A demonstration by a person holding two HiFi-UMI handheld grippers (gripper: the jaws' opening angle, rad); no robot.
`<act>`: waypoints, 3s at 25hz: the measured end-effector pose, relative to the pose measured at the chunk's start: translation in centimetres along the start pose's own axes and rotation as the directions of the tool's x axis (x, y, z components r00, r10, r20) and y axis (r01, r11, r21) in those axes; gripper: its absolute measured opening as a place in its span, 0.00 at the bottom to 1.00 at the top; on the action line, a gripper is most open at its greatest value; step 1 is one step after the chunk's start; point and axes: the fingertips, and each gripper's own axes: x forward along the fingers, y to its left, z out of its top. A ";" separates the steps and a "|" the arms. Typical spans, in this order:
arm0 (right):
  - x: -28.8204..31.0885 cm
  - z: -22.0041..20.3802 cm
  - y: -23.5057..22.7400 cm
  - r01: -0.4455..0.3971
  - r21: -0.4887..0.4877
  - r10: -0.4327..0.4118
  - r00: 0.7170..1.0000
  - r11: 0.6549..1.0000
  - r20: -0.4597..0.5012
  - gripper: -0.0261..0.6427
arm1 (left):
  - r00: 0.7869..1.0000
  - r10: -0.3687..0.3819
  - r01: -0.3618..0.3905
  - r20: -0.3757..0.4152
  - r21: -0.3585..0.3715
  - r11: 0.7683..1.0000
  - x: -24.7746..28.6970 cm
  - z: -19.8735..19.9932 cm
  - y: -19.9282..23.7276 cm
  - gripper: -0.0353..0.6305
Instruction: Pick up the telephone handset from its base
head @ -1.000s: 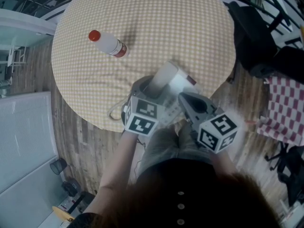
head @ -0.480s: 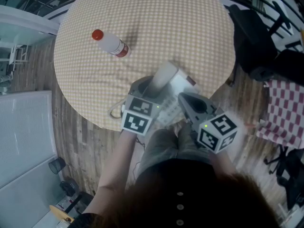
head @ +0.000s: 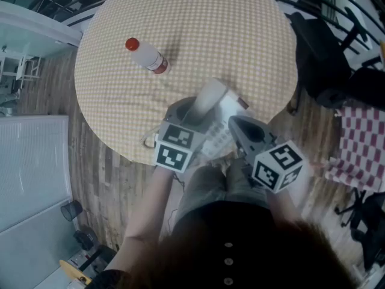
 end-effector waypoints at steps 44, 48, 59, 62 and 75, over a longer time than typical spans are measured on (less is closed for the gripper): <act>-1.6 12.7 6.7 -0.123 -0.264 0.174 0.968 0.957 0.179 0.05 | 0.836 0.071 -0.007 0.545 -0.119 0.993 -13.9 11.9 0.1 0.39; -1.3 13.0 7.3 -0.144 -0.274 0.196 0.965 0.951 0.174 0.05 | 0.800 0.085 -0.008 0.593 -0.131 0.991 -15.7 12.3 0.4 0.39; -1.6 14.2 8.8 -0.214 -0.242 0.262 0.947 0.946 0.188 0.05 | 0.696 0.157 0.038 0.701 -0.255 0.966 -19.5 10.6 1.3 0.39; -1.5 14.2 9.0 -0.227 -0.233 0.273 0.943 0.946 0.188 0.05 | 0.688 0.174 0.052 0.705 -0.286 0.957 -19.9 9.7 1.7 0.39; 0.2 12.0 9.3 -0.274 -0.176 0.301 0.943 0.945 0.145 0.05 | 0.680 0.231 0.104 0.696 -0.403 0.909 -20.9 5.0 2.7 0.39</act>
